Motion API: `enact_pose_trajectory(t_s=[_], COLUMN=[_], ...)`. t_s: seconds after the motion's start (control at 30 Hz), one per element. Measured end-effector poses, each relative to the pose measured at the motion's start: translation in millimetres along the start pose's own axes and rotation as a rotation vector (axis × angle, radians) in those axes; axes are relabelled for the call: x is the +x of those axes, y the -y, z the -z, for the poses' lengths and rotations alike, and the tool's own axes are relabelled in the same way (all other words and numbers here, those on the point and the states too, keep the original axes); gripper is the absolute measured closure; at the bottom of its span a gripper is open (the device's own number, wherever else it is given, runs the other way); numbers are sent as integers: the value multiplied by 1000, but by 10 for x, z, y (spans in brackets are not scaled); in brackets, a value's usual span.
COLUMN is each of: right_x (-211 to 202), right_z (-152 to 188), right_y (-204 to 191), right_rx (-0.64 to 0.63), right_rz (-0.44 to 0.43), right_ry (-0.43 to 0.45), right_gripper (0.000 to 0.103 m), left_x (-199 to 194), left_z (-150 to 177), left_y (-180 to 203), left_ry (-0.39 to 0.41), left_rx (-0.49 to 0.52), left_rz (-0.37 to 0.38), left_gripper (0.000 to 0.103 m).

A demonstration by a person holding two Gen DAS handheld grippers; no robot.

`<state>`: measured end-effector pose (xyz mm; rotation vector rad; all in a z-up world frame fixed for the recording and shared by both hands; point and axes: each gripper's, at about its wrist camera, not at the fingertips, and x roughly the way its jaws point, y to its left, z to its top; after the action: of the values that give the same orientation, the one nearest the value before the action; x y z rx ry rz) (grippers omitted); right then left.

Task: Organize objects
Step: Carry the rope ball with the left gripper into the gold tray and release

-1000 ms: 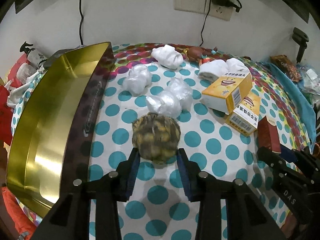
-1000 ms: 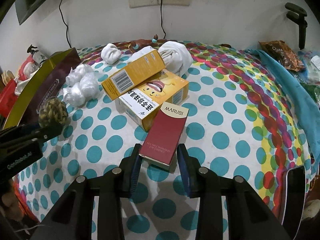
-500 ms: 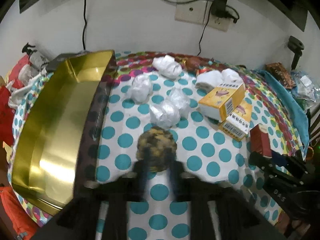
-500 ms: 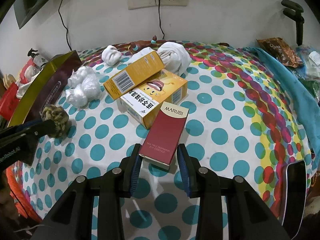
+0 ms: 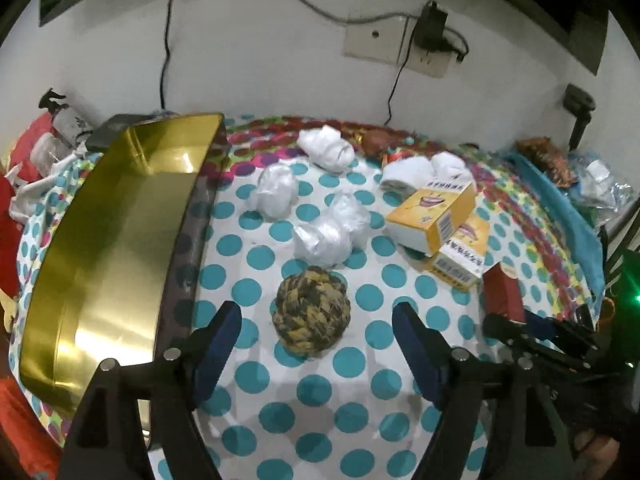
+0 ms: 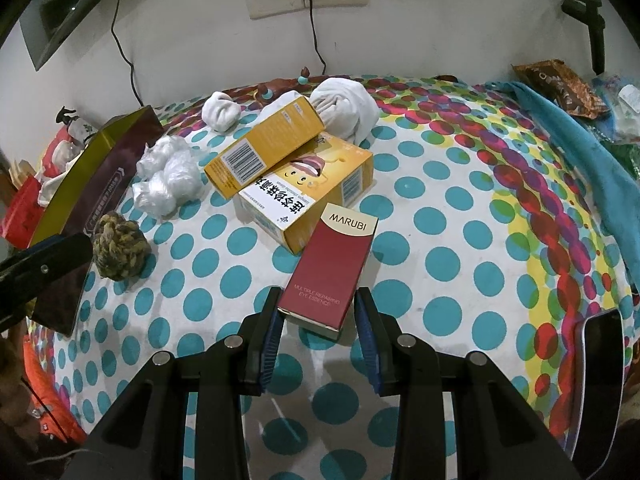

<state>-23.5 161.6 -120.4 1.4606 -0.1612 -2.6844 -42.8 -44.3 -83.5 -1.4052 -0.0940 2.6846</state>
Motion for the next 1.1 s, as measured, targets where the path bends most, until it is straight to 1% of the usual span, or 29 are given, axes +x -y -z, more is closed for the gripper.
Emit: enact_pose_trajectory(t_s=[0.13, 0.23, 0.3, 0.33, 0.37, 0.4, 0.53, 0.67, 0.73, 0.8, 0.93, 1.0, 1.1], right_x=[23, 35, 40, 40, 42, 45, 56, 58, 59, 56, 51, 44, 44], right_z=[3, -2, -9, -9, -11, -11, -14, -10, -12, -14, -12, -8, -3], right_y=[18, 21, 18, 18, 17, 19, 34, 49, 49, 57, 62, 63, 58], right_rx=[11, 7, 2, 3, 4, 4, 12, 12, 10, 13, 16, 15, 16], right_rz=[-13, -18, -17, -20, -20, -21, -21, -25, -22, -24, -24, -22, -21], right_ry=[-3, -8, -7, -7, -8, -8, -13, -15, -15, -14, -11, -7, -8], right_gripper=[69, 69, 69, 69, 69, 69, 69, 69, 69, 69, 69, 69, 69], left_x=[255, 420, 498, 516, 525, 531, 538, 506, 465, 384, 174, 59, -116], left_z=[-27, -20, -18, -18, -18, -20, -47, -28, -23, -32, -72, -94, -106], left_y=[34, 43, 34, 28, 21, 9, -62, 5, 26, 37, 40, -8, -180], left_ry=[-52, -85, -93, -91, -85, -82, -86, -76, -70, -54, -4, 16, 40], left_rx=[8, 6, 1, -6, -8, -10, -43, -3, 7, 8, 26, 24, -3], left_rz=[-29, -34, -21, -21, -15, -28, 0, -25, -16, -14, -40, -46, -69], left_gripper=[23, 23, 23, 26, 45, 49, 50, 50, 50, 50, 50, 50, 50])
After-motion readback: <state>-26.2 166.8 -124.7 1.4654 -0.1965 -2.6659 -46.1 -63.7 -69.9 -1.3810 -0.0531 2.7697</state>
